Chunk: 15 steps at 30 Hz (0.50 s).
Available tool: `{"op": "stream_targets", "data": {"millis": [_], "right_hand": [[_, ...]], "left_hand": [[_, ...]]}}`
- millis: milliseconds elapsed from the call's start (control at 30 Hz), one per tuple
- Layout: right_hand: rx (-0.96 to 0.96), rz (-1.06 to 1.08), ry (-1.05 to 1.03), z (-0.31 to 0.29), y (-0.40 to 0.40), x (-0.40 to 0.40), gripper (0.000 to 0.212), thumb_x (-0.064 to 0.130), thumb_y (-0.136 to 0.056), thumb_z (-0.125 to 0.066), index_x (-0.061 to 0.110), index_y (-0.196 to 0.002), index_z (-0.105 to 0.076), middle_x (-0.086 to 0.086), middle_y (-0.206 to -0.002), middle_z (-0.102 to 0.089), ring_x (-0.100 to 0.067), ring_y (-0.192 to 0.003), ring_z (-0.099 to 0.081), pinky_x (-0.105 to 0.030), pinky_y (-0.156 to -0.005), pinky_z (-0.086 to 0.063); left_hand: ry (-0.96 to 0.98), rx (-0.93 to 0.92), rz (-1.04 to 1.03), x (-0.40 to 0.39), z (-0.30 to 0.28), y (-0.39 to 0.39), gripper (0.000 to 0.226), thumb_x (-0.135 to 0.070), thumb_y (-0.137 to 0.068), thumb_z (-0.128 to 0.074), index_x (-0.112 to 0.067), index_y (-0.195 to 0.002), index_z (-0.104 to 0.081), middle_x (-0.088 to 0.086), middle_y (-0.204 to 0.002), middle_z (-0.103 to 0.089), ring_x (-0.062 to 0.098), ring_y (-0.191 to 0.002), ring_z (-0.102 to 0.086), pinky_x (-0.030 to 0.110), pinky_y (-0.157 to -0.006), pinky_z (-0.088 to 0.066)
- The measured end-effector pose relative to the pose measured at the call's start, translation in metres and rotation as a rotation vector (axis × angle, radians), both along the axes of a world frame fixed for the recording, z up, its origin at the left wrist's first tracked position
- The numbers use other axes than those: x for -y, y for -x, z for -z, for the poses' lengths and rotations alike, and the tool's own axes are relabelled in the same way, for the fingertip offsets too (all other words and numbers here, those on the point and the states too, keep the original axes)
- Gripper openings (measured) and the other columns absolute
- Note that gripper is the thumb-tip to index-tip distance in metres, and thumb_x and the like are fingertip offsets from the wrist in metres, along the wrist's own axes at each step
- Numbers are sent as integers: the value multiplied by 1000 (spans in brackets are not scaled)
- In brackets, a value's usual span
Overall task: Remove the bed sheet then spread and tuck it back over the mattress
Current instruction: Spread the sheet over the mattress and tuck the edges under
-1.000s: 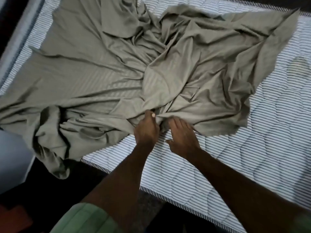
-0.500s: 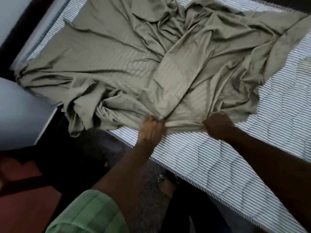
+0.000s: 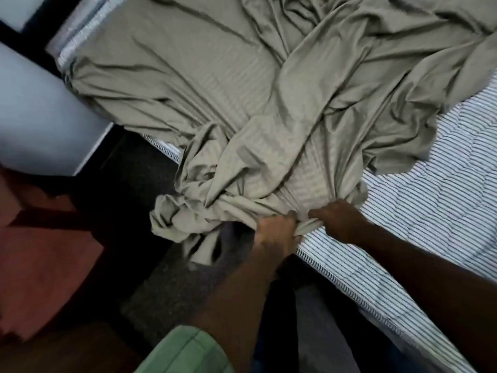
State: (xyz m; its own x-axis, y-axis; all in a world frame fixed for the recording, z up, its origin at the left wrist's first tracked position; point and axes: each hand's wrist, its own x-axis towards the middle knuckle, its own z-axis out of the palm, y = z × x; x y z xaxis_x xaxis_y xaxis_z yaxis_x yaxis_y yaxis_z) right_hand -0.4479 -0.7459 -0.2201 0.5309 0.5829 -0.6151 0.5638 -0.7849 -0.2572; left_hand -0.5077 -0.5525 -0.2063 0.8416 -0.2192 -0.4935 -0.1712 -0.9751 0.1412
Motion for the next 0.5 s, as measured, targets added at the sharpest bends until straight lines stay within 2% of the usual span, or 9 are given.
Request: {"op": "stream_targets", "data": {"millis": [67,133,167,233,267,333,400,433,500], "right_hand": [[90,-64,-20,7,-5,21,47,15,-76,-66,29,-121,-71,-4,-96,-76,-31,-91,-72,-41,-90,-49],[269,-92,-66,8,-9,42,38,20,-73,-56,21,-103,-79,-9,-76,-74,-34,-67,-71,-46,-73,-57],[359,-68,-33,10,-14,52,39,24,-77,-47,21,-99,-79,-10,-75,-73,-34,-68,-71,-48,-77,-57],[378,-52,244,-8,-22,60,36,32,-90,-44,32,-110,-75,-4,-98,-76,-31,-96,-70,-46,-105,-44],[378,-58,331,-16,-24,61,34,35,-97,-43,36,-120,-68,-1,-114,-73,-28,-112,-64,-43,-112,-34],[365,-126,439,-25,-21,67,38,37,-101,-40,35,-136,-55,-2,-138,-59,-29,-130,-51,-45,-117,-25],[286,-211,353,-27,-8,74,67,37,-92,-57,24,-154,-35,-12,-155,-39,-35,-139,-40,-51,-118,-25],[245,-266,214,-24,2,80,89,36,-82,-68,20,-158,-25,-14,-159,-33,-35,-141,-37,-52,-116,-28],[157,-340,-139,-16,24,94,110,30,-61,-81,18,-159,-31,-11,-156,-41,-30,-136,-43,-48,-110,-39]], "left_hand": [[-75,99,6,-9,1,4,22,-32,-88,-54,-19,-96,-71,5,-89,-73,29,-91,-70,35,-80,-51],[-177,80,-24,-12,0,12,22,-30,-89,-58,-18,-93,-75,5,-97,-72,28,-104,-63,41,-91,-44],[-162,97,-42,-9,-2,16,22,-34,-89,-62,-18,-92,-76,5,-98,-72,27,-103,-61,41,-92,-42],[-11,71,-126,10,-21,26,31,-45,-93,-63,-17,-96,-77,9,-100,-74,28,-99,-65,35,-89,-47],[130,-109,-241,27,-29,31,41,-49,-99,-55,-15,-110,-75,13,-115,-71,30,-108,-65,33,-92,-48],[348,-637,-444,69,-38,42,56,-54,-105,-45,-8,-132,-63,17,-141,-58,32,-126,-56,29,-94,-43],[489,-832,-578,107,-40,51,63,-58,-103,-47,-4,-130,-63,20,-141,-58,33,-125,-57,30,-90,-42],[558,-820,-650,121,-39,54,60,-56,-102,-49,-4,-126,-64,20,-138,-60,33,-123,-59,32,-92,-44],[688,-681,-866,139,-43,54,48,-44,-101,-55,-2,-122,-66,22,-130,-65,33,-117,-63,37,-95,-48]]}}
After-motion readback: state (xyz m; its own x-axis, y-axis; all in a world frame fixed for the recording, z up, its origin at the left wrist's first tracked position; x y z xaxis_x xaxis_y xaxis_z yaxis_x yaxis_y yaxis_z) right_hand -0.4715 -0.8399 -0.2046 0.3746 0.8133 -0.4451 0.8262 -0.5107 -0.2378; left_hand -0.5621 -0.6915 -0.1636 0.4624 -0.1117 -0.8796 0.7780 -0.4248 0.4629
